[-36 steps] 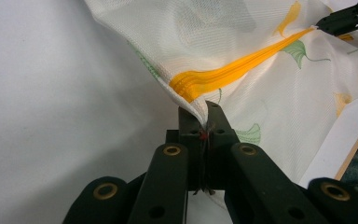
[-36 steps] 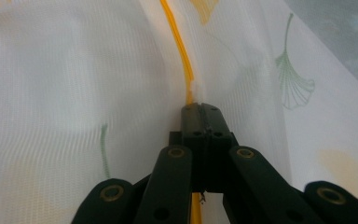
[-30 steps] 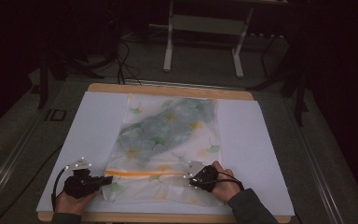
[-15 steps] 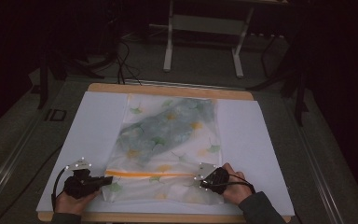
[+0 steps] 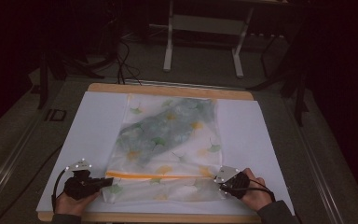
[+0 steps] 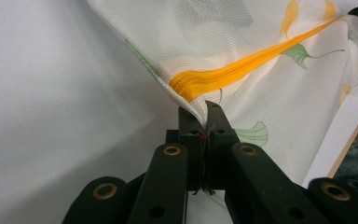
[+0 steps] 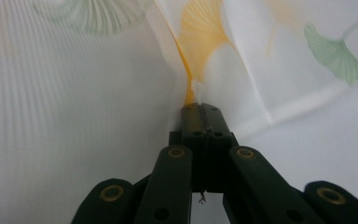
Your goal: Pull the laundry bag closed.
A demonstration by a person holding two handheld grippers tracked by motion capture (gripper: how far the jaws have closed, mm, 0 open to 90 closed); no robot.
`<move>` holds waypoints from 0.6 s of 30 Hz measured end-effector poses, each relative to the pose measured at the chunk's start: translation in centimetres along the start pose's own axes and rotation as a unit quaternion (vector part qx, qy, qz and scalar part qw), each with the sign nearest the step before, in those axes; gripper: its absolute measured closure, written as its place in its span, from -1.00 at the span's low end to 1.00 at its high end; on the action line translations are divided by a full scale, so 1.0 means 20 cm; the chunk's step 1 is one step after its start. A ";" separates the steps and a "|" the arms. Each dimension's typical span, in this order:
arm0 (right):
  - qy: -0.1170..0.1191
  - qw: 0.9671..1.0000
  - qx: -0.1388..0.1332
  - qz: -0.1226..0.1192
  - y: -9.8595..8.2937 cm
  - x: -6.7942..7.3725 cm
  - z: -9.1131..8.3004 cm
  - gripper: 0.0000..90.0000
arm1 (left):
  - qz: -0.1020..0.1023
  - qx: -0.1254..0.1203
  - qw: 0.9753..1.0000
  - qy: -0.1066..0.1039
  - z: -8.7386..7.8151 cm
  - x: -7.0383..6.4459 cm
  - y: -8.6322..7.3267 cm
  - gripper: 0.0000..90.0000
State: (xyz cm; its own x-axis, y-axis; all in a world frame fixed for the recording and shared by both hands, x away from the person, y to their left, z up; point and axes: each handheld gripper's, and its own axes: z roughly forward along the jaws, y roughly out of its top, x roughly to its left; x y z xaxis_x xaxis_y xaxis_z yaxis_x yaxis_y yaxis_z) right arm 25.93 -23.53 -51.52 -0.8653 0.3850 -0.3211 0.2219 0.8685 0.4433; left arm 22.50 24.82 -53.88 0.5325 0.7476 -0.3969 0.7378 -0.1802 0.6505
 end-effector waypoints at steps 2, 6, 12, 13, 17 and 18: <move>-0.001 1.000 0.001 0.006 -0.03 -0.01 -0.02 1.00 | 0.001 0.001 1.000 -0.004 0.00 0.00 0.00 0.96; -0.011 1.000 0.009 0.003 -0.06 -0.02 -0.03 1.00 | 0.001 0.008 1.000 -0.010 0.02 -0.01 0.00 0.96; 0.001 1.000 -0.004 0.018 -0.08 -0.03 -0.04 0.99 | 0.003 0.005 1.000 0.000 0.01 -0.01 -0.01 0.73; 0.003 1.000 -0.011 0.027 -0.09 -0.03 -0.04 0.97 | 0.003 0.005 1.000 0.000 0.01 -0.01 -0.01 0.68; 0.011 0.999 -0.027 0.044 -0.10 -0.05 -0.06 0.73 | -0.007 -0.019 1.000 -0.004 -0.04 0.01 -0.03 0.52; 0.011 0.999 -0.027 0.044 -0.10 -0.05 -0.06 0.73 | -0.007 -0.019 1.000 -0.004 -0.04 0.01 -0.03 0.50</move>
State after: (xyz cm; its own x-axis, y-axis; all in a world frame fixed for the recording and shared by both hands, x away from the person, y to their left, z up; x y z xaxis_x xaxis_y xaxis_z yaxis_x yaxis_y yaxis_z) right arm 25.75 -25.92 -51.11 -0.8532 0.4513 -0.2616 0.2725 0.8133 0.5141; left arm 21.80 25.60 -53.71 0.5263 0.7446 -0.4106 0.7287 -0.1461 0.6690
